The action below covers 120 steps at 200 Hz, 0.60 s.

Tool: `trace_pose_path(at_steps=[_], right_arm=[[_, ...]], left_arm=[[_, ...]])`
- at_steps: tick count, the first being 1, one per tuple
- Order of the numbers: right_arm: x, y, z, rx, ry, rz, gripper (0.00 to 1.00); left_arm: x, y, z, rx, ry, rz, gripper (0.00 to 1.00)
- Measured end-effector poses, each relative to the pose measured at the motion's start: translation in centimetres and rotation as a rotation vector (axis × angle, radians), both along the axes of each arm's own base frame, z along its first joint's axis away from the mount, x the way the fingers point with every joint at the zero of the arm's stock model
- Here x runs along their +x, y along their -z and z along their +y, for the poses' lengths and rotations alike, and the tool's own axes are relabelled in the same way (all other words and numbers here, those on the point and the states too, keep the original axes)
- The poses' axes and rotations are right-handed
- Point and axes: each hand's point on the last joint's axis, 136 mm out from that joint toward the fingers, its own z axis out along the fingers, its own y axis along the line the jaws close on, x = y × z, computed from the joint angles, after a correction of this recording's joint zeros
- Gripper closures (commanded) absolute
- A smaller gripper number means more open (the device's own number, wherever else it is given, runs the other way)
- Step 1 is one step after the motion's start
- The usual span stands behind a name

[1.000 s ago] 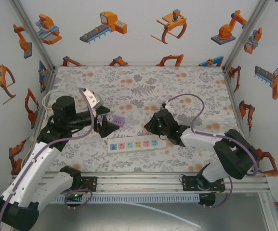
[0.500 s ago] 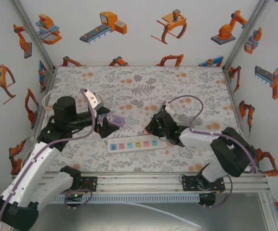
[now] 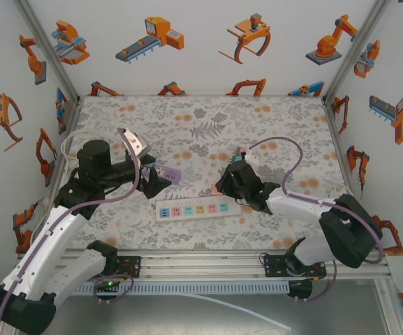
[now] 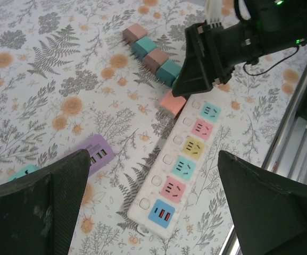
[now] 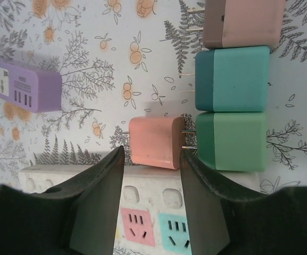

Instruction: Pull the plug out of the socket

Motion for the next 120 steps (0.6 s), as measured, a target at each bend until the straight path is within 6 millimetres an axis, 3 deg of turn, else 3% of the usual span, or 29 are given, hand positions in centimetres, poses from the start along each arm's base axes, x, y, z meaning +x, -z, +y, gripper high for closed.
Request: trace_pose_path(at_steps=[30,62,96,120], right_arm=[[0.4,-2.1,-0.3,-0.048,-0.033,-0.062,0.55],[1.9,-6.1,1.0,-0.119,-0.130,-0.195,0.55],[3.2,-10.8,3.4,-0.192,-0.287,-0.369,0.55],[3.5,-13.3,6.3,-0.230,-0.436,-0.487,0.55]], left_arm=[[0.8,0.3,0.6,0.022,-0.058,-0.003,0.03],[1.8,0.6,1.5,0.041,-0.138,0.001,0.03],[3.0,1.6,2.6,0.063,-0.240,0.044,0.03],[4.3,2.7,3.7,0.079,-0.331,0.096,0.03]])
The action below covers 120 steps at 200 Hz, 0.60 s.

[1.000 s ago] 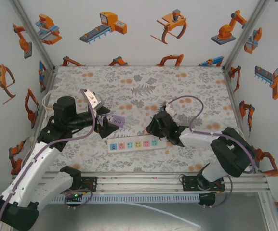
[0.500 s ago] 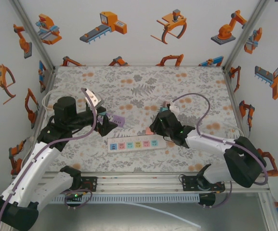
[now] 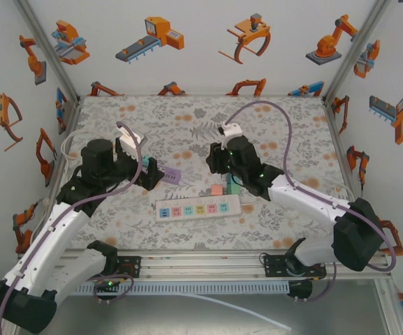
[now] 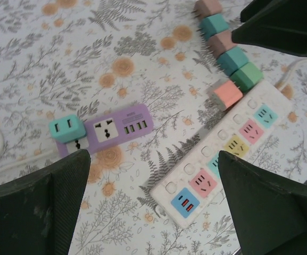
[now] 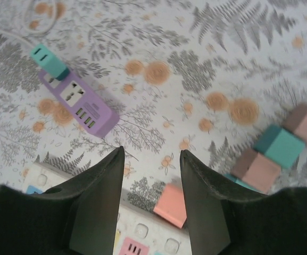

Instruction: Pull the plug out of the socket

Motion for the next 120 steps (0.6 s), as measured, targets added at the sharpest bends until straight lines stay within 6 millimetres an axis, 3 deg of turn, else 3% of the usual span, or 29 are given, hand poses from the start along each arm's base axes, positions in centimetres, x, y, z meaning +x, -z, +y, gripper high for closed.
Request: trace_pose_path(at_steps=[31,70,97,120], right_arm=[[-0.1,-1.5,3.9,-0.085,-0.187,-0.113,0.55],[0.8,-2.5,9.3,-0.183,-0.359,-0.174,0.54],[1.5,-2.3,12.8,-0.236,-0.445,-0.188,0.49],[1.8,-1.0,15.5,-0.264,-0.510,-0.183,0.46]], left_arm=[[2.4,1.9,2.8,-0.022,-0.169,0.102,0.03],[5.6,4.7,8.3,-0.126,-0.463,0.272,0.01],[7.0,6.9,11.6,-0.199,-0.645,0.394,0.03],[7.4,8.9,13.8,-0.252,-0.761,0.485,0.04]])
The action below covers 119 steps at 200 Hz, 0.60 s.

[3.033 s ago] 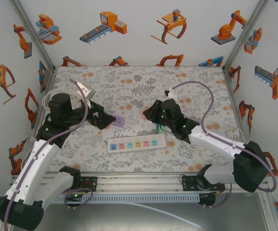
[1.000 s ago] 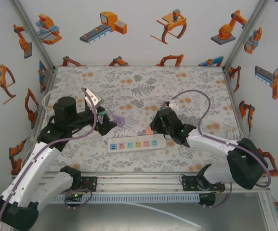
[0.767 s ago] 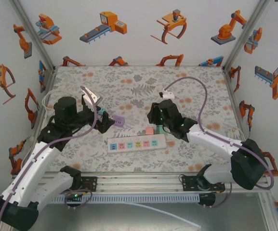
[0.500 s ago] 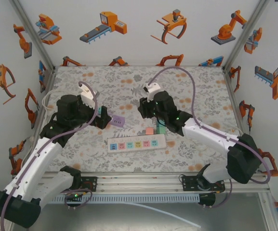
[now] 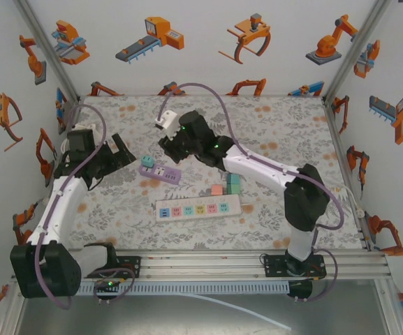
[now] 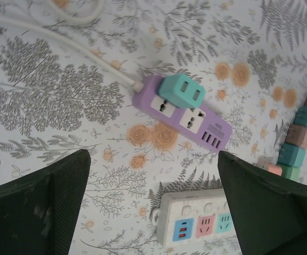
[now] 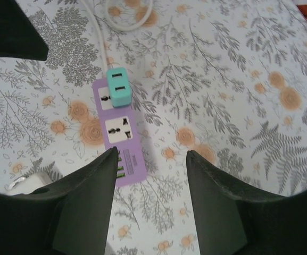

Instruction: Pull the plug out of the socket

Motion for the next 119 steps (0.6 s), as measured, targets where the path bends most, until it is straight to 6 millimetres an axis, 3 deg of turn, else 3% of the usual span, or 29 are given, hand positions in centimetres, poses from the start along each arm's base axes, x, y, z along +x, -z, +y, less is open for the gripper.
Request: trace_pose_path(at_steps=[33,80,107,119], right_arm=[[1.2,3.1,2.9,-0.037,-0.048,0.031,0.45],[3.3,7.5,6.7,-0.060,-0.093,0.082,0.44],[3.8,9.4,8.3,-0.065,-0.116,0.107,0.44],[4.0,9.3,8.8,-0.058,-0.124,0.104,0.44]], left_arm=[[0.1,1.8,1.6,-0.041,-0.084,0.074,0.04],[0.2,2.9,2.4,-0.053,-0.118,0.111,0.04],[0.2,3.3,2.6,-0.057,-0.124,0.125,0.04],[0.2,3.5,2.6,-0.062,-0.124,0.133,0.04]])
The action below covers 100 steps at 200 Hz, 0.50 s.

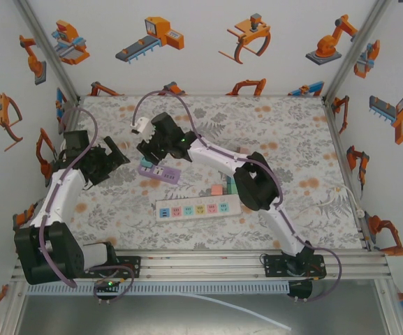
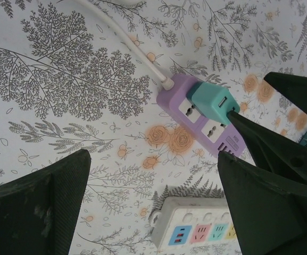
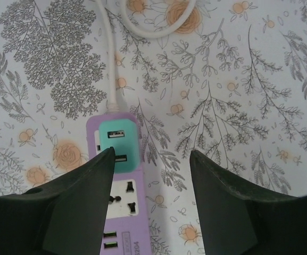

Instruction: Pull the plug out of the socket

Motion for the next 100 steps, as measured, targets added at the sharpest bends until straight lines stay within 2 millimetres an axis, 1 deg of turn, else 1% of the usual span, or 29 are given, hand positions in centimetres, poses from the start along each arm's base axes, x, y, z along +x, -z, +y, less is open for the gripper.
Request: trace_pose_path(at_steps=[21,45,74,100], right_arm=[[0.2,0.1,0.9,0.010,-0.012,0.001,0.46],[0.1,0.1,1.6,0.021,-0.024,0.001,0.46],[-0.2,0.1,1.8,0.028,-0.042,0.014,0.44],[-0.6,0.2,2.2,0.039,-0.069,0.030,0.40]], left_arm=[[0.0,0.5,-0.1,-0.009,0.001,0.018,0.04],[0.1,1.1,-0.1,-0.017,-0.002,0.035,0.04],[0.1,1.3,-0.1,-0.020,-0.004,0.043,0.05],[0.1,1.6,0.0,-0.028,-0.023,0.054,0.07]])
